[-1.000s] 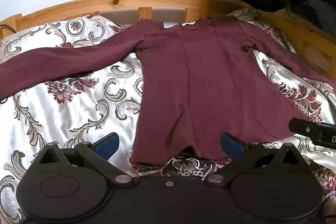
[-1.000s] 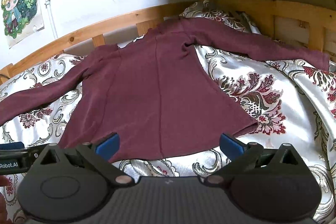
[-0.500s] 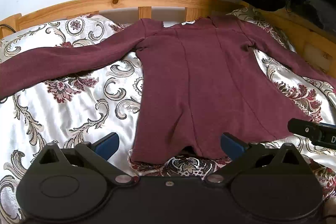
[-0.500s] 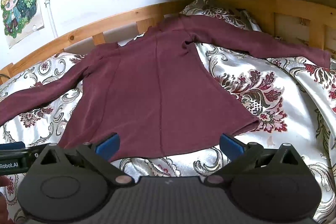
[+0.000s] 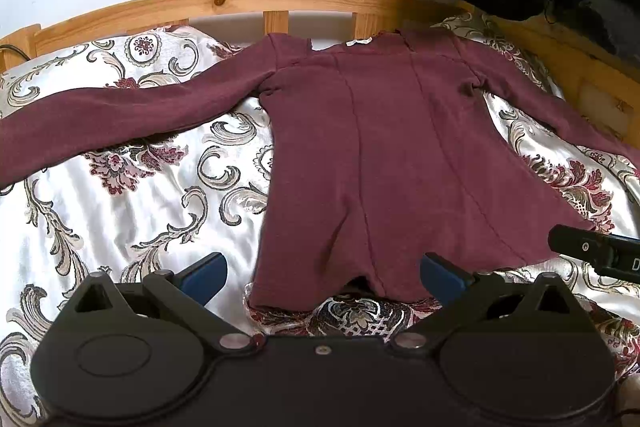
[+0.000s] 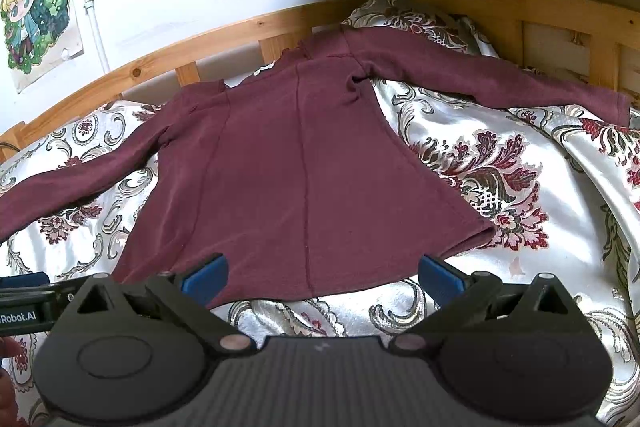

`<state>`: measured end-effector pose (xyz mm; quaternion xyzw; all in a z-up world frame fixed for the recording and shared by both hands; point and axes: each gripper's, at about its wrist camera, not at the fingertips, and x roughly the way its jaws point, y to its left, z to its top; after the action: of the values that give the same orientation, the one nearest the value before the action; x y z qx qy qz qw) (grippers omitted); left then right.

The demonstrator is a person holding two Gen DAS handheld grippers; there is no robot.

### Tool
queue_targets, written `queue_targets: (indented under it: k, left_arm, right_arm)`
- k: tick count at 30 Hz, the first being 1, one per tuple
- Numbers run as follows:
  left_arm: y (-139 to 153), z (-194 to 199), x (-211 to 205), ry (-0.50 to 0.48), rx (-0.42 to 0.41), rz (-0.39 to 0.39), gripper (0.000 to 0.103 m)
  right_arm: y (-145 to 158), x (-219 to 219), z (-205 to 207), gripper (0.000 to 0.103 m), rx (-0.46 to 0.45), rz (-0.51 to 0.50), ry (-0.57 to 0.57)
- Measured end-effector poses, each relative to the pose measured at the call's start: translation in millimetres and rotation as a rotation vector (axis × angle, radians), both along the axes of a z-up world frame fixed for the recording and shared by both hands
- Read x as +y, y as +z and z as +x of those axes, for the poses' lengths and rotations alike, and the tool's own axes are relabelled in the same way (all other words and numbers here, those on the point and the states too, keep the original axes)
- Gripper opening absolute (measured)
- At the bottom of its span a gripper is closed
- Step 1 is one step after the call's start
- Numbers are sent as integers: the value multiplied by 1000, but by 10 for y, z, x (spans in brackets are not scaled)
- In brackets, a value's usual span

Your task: Fold small clothes

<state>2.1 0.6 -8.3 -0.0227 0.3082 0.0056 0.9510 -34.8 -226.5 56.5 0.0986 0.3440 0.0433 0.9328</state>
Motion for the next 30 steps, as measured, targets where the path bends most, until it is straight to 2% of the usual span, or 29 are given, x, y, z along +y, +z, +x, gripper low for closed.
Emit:
queue_targets:
  k: [13,17,20,22,25,27,30]
  left_arm:
    - [-27,-7,8,3,6,12,102]
    - [79,76,35,-6,11,32,102]
    - [206,235,112,-37,59,0,102]
    - [329,365,142,-61,91,3,102]
    - [544,551,118,-81,105,85,102]
    - [679,664,98,-82,110,126,102]
    - [814,794,84,-71,110,114,102]
  right_arm:
    - [22,-38,-16,103,7,28,-12]
    - [99,-182,21,103,0,69,-33]
    - [194,-370,131,103,-17,97,-56]
    - [277,-535,239,103,-29,109,-90]
    - [383,-817,458,103,-67,71,-159]
    - [404,-1023,605,103,-84,38,-238]
    - [391,-1387,781,103,-104,19,-403]
